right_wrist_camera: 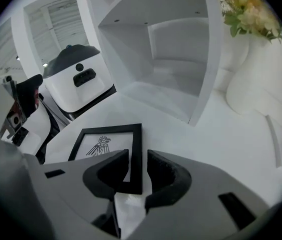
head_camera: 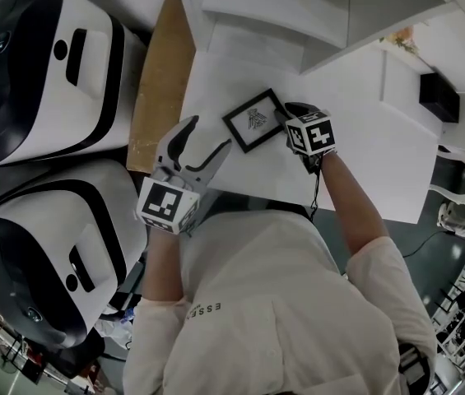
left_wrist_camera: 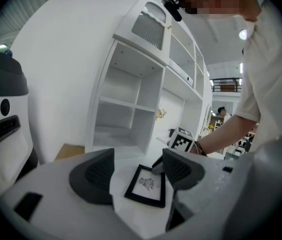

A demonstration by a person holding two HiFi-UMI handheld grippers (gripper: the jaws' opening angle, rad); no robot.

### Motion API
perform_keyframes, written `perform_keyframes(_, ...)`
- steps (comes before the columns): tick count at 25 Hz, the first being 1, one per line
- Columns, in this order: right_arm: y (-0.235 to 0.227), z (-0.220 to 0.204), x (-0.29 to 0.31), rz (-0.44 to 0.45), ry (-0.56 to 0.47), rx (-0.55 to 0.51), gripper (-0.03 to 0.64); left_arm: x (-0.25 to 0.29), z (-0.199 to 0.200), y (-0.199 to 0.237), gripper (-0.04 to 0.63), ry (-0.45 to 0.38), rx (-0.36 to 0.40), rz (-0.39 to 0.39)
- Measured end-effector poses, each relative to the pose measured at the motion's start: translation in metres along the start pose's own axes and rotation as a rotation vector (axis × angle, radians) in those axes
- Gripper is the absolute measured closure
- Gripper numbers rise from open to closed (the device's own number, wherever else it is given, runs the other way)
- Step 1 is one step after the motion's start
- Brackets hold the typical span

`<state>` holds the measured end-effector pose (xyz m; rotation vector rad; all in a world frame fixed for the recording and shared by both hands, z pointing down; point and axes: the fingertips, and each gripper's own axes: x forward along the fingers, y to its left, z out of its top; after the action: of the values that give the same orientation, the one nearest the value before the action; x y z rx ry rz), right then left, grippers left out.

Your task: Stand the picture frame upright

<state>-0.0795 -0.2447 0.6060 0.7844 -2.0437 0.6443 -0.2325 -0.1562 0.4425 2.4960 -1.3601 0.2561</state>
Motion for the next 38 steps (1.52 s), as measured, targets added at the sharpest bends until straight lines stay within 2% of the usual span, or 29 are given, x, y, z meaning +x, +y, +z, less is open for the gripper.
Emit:
perform_keyframes(5,0.0,-0.003,0.005,0.024,0.011,0.049,0.522,0.002,-0.002,0.004,0.295,0.009,-0.003,-0.007)
perform_keyframes(13,-0.002,-0.012,0.0,0.005,0.031,0.079,0.528,-0.002,0.002,-0.004,0.295,0.004,-0.007,-0.012)
perform_keyframes(22,-0.012,-0.044,-0.022,-0.042,0.047,0.144,0.529,-0.008,0.005,-0.026,0.295,0.016,0.027,0.006)
perform_keyframes(29,-0.02,-0.081,-0.047,-0.111,0.057,0.157,0.529,-0.002,0.004,-0.071,0.295,-0.007,0.062,-0.047)
perform_keyframes(38,-0.024,-0.135,-0.081,-0.138,0.042,0.239,0.529,0.004,-0.013,-0.133,0.295,-0.011,0.089,-0.135)
